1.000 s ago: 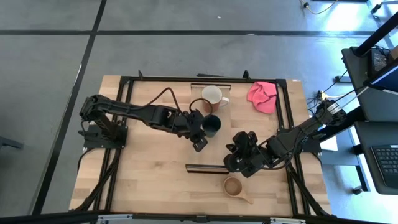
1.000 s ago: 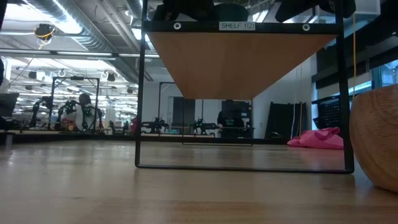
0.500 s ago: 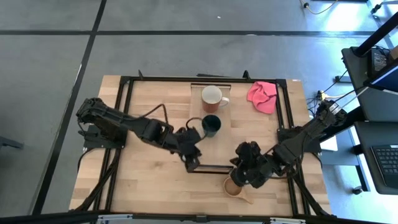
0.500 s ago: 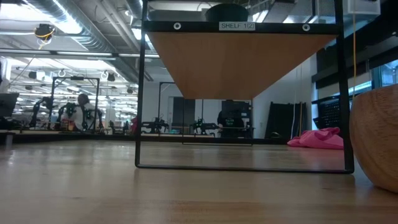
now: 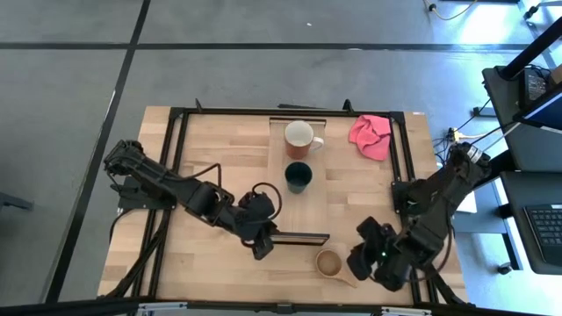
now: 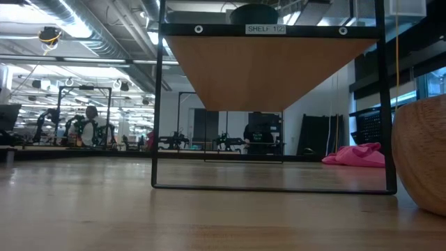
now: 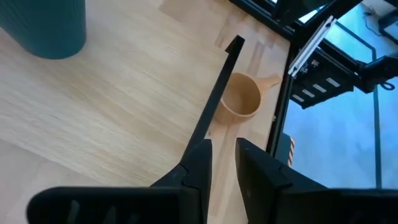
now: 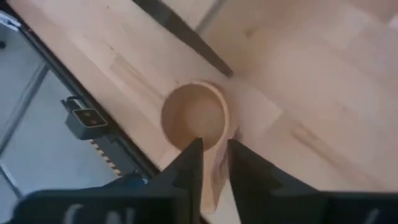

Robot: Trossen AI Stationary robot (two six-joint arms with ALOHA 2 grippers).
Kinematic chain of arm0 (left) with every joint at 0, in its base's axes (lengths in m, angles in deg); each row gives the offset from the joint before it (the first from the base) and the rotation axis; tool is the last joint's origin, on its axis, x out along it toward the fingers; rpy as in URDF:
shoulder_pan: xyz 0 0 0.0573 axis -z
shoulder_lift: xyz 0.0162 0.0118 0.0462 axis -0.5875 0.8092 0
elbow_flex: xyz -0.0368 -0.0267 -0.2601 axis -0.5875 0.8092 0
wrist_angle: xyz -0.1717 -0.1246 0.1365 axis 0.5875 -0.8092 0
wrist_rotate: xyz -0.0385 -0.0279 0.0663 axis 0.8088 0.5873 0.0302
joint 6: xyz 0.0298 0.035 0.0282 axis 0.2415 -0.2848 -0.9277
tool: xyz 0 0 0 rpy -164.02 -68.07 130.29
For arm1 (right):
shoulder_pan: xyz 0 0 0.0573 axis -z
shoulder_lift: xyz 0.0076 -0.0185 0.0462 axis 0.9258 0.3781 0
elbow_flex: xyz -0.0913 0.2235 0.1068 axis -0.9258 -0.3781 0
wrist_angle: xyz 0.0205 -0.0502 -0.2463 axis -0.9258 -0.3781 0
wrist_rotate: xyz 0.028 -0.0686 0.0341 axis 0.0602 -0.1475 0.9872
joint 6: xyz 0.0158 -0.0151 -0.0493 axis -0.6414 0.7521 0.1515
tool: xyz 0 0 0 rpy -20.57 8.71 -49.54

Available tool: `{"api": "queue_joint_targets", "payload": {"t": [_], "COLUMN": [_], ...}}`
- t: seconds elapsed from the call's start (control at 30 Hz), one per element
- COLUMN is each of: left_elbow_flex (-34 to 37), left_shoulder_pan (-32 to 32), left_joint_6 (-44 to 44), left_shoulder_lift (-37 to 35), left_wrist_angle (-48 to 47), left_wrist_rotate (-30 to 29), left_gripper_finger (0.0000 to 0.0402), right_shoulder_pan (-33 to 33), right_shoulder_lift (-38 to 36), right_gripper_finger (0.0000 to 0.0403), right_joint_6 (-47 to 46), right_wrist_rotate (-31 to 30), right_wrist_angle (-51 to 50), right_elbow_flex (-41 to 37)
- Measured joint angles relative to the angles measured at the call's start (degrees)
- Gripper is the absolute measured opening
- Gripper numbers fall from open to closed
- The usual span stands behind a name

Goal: Stack small to large cups/mugs on shelf
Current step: Put the wooden mug on the shelf

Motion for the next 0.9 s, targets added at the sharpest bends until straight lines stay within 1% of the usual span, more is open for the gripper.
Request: {"api": "queue_joint_targets", "payload": {"t": [0.13,0.27,0.37,0.57,0.73,0.9], "left_elbow_flex": [0.0,0.0,0.0,0.0,0.0,0.0], "left_shoulder_pan": [0.2,0.1,0.1,0.1,-0.3,-1.2], "left_joint_6": [1.0,1.0,1.0,1.0,-0.1,-0.5], "left_shoulder_lift": [0.0,0.0,0.0,0.0,0.0,0.0], "left_wrist_angle": [0.2,1.1,1.0,0.6,0.3,0.1], "left_wrist_rotate": [-0.9,-1.2,-1.2,-1.1,-0.9,-0.2], "left_gripper_finger": [0.0066,0.0066,0.0066,0.0066,0.0066,0.0066], "right_shoulder_pan": [-1.6,-2.3,-2.3,-2.3,-2.2,-1.7], "right_shoulder_lift": [0.2,0.9,1.7,2.1,2.1,2.5], "right_gripper_finger": [0.0113,0.0131,0.0133,0.0122,0.0116,0.0116], "right_joint_6": [-5.9,-10.7,-13.4,-14.7,-13.9,-13.3], "right_wrist_rotate": [0.0,-0.3,-0.2,-0.3,-0.3,-1.3], "right_wrist_angle": [3.5,10.4,15.9,23.7,30.2,32.7], "right_elbow_flex": [-3.4,-9.4,-13.8,-20.1,-22.5,-23.2]}}
